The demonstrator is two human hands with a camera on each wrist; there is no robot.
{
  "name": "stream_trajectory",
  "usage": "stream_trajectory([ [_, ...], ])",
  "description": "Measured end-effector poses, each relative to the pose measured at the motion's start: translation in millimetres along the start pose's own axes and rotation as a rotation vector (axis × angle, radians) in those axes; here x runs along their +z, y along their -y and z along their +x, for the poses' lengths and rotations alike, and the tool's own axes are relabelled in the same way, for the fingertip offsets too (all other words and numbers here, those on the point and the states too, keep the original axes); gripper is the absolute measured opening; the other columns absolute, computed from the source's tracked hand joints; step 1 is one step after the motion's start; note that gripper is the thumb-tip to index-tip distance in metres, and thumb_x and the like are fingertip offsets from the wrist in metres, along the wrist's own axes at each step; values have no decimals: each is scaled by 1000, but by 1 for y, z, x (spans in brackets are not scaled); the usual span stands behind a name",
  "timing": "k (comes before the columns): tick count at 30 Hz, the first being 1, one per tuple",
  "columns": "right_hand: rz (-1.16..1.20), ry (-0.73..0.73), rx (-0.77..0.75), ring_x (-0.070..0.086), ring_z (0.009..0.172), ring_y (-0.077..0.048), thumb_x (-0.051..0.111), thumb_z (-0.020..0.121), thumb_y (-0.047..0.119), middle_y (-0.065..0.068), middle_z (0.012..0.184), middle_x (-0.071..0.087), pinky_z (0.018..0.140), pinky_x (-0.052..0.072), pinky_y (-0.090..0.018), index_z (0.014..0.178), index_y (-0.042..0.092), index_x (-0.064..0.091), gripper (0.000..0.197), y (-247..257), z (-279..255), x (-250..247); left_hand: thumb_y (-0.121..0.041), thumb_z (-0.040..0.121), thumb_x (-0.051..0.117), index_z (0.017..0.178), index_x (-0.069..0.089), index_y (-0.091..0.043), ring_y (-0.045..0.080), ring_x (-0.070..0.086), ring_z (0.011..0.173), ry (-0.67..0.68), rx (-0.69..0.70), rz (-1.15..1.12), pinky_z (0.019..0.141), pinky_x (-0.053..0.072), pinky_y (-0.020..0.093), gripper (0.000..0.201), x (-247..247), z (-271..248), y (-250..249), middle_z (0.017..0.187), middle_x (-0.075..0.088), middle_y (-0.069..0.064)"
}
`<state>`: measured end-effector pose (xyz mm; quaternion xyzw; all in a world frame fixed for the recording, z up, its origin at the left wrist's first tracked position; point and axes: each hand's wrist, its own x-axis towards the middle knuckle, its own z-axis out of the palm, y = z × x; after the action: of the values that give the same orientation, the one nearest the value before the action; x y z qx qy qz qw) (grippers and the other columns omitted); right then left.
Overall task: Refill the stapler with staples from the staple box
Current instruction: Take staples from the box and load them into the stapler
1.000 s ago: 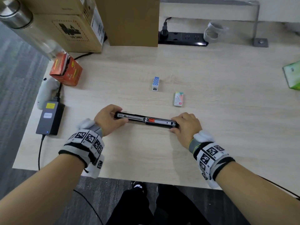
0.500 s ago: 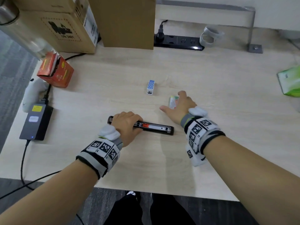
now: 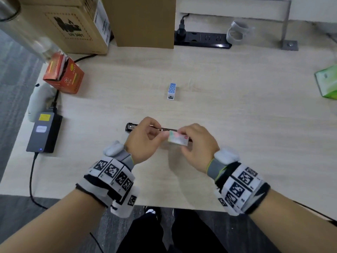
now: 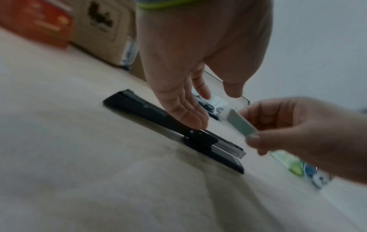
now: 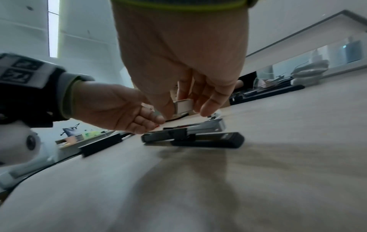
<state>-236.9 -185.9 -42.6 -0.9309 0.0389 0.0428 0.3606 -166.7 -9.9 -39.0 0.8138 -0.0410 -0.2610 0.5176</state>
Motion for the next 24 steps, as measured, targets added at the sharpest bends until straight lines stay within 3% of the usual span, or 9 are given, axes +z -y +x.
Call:
stream_trajectory([
  [2,11,15,-10,54,94,-25,61,72,11,-5,101,60,76,40,-27,105,19,61,34,6,-10,12,-30,81,69,87,48,-17,33,64,67,45,-104,-107,65,56,40,25,4,-10,2,73,67,14],
  [7,27,10,2,55,97,-27,67,73,11,-6,103,61,81,41,-27,107,15,62,34,14,-23,36,-16,84,66,76,49,-10,24,63,59,32,-158,-183,52,57,26,20,10,-28,19,70,66,22],
  [11,63,41,107,55,95,-22,78,70,19,-8,107,59,80,41,-26,110,13,62,43,10,-22,39,-17,85,65,78,62,3,18,63,55,-30,-237,-228,52,55,21,21,5,-32,33,70,68,20],
  [15,60,42,129,50,82,-17,80,68,19,-6,98,59,71,39,-27,101,13,64,36,5,-24,43,-20,85,65,78,66,-4,19,63,56,-37,-266,-178,60,57,30,18,1,-33,42,67,69,13],
  [17,62,42,127,50,84,-17,80,69,18,-7,98,60,72,35,-25,100,12,65,36,2,-25,46,-29,81,69,82,64,-14,17,65,63,-50,-193,28,66,55,30,16,-2,-33,49,73,69,3],
  [19,44,45,125,51,88,-21,79,69,18,-7,98,61,73,34,-25,99,13,65,34,0,-25,49,-36,77,71,97,59,-20,17,61,76,-87,-31,347,71,49,28,29,-4,-35,52,90,65,-4],
  [22,-6,54,100,51,93,-26,80,68,21,-5,99,63,75,31,-25,98,15,65,34,-3,-25,52,-37,68,76,117,53,-20,28,52,100,-44,308,664,82,45,39,57,-1,-37,55,116,57,6],
  [24,-23,63,94,49,95,-26,81,67,26,-5,101,62,77,33,-26,100,17,65,38,-5,-24,53,-31,67,77,121,53,-22,32,49,110,37,400,729,85,41,43,60,8,-35,56,124,55,7],
])
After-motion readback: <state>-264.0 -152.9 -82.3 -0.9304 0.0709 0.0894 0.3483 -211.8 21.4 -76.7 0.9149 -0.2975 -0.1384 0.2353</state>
